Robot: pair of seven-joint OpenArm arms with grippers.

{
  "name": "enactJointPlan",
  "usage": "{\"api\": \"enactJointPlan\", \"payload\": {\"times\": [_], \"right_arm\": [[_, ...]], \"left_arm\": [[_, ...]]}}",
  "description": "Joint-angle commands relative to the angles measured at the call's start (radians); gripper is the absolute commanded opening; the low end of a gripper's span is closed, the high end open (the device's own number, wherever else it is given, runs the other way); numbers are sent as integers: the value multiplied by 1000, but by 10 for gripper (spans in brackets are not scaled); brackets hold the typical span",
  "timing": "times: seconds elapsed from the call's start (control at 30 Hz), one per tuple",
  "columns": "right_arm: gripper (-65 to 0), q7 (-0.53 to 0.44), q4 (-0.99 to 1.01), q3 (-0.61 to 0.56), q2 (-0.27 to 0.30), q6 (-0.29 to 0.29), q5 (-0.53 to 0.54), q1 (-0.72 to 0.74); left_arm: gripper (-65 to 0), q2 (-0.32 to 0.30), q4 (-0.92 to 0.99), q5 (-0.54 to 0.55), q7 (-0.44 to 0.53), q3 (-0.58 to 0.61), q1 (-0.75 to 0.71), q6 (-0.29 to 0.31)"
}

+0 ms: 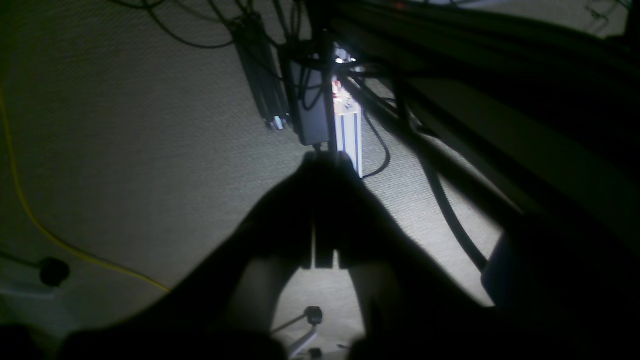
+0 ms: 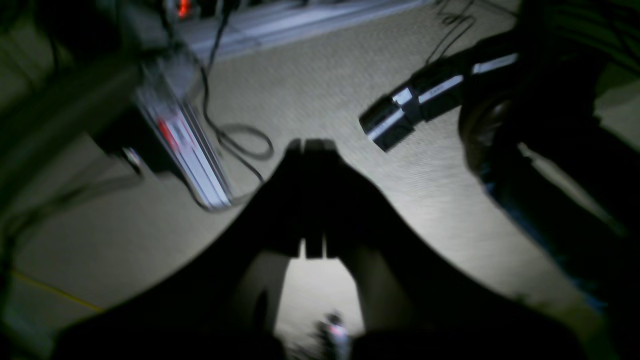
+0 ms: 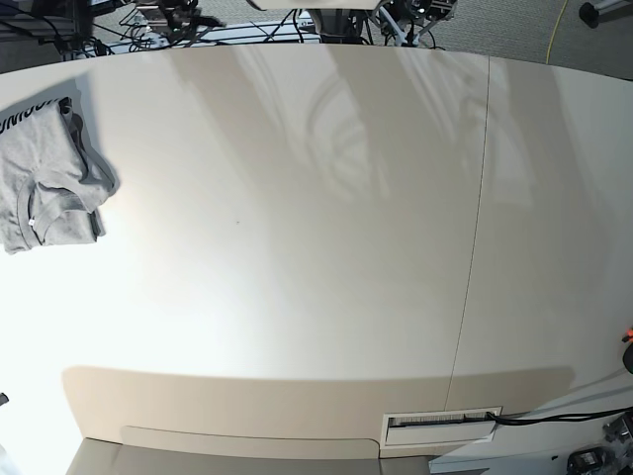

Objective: Fold the T-shirt properly

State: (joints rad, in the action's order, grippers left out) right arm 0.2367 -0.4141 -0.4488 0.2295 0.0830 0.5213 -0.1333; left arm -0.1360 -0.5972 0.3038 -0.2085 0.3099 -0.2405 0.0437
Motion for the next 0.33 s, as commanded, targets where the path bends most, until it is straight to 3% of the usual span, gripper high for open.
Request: {"api": "enactJointPlan", "payload": {"times": [0.0, 0.13, 0.3], "right_arm": [[-650, 18, -3, -19, 15, 7, -2, -2], [-650, 89, -3, -106, 14, 7, 6, -2], [-650, 95, -3, -154, 14, 7, 6, -2]], "left_arm": [[-645, 0, -5, 3, -5, -1, -6, 6], [-645, 0, -5, 3, -55, -1, -7, 7], [-645, 0, -5, 3, -64, -1, -15, 7]]}}
